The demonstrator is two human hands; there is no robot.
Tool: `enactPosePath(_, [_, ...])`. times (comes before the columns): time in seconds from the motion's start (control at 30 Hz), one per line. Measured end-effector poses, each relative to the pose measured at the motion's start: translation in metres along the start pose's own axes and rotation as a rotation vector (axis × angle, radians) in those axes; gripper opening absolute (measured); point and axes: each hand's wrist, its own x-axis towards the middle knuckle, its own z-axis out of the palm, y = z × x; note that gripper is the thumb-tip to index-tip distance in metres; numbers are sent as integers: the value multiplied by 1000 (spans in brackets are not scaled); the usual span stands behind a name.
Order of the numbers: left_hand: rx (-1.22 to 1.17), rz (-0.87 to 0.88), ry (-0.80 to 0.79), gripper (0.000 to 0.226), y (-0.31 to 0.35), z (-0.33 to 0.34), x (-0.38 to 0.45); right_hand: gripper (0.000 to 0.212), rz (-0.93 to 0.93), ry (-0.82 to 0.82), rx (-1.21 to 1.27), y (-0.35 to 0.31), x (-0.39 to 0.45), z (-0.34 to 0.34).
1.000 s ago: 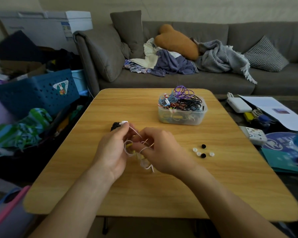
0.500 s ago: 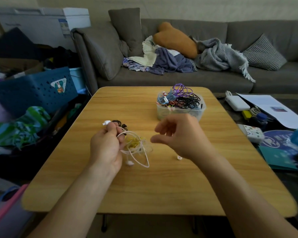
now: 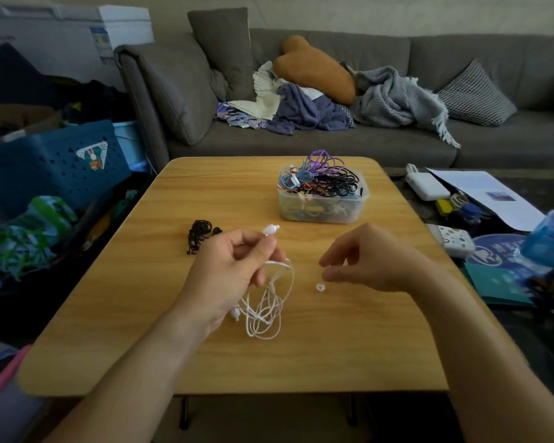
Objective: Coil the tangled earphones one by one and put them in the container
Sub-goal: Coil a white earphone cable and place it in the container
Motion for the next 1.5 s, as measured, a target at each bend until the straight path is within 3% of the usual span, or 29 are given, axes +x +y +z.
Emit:
enactPosePath(0.13, [19, -44, -67, 12, -3, 9, -1, 17, -29, -47, -161, -17, 7, 16])
enactPosePath(0.37, [-49, -153, -125, 13, -5, 11, -5, 6, 22, -81, -246, -24, 2, 20])
enactPosePath(0.43, [-78, -191, -127, 11, -4, 11, -5, 4, 19, -25, -211, -25, 0, 20])
enactPosePath(0.5, [-92, -211, -112, 11, -4, 11, -6, 4, -19, 121, -68, -27, 1, 20])
enactPosePath(0.57, [-93, -206, -88, 12, -3, 12, -6, 7, -60, 213, 280, -31, 0, 20])
enactPosePath(0.67, [-109, -186, -52, 12, -4, 14, -6, 22, -103, 176, 904, -36, -6, 21])
enactPosePath(0.73, [-131, -169, -35, 13, -3, 14, -6, 26, -102, 162, 1080, -36, -8, 20])
enactPosePath(1.03, [-38, 12, 7, 13, -7, 16, -7, 33, -154, 244, 1027, -40, -5, 29])
enactPosePath(1.2, [-134, 48, -8, 17, -6, 12, -6, 26, -175, 257, 1074, -38, -4, 30])
enactPosePath(1.5, [-223, 84, 58, 23, -7, 14, -4, 20, -116, 7, 1367, -33, -3, 29])
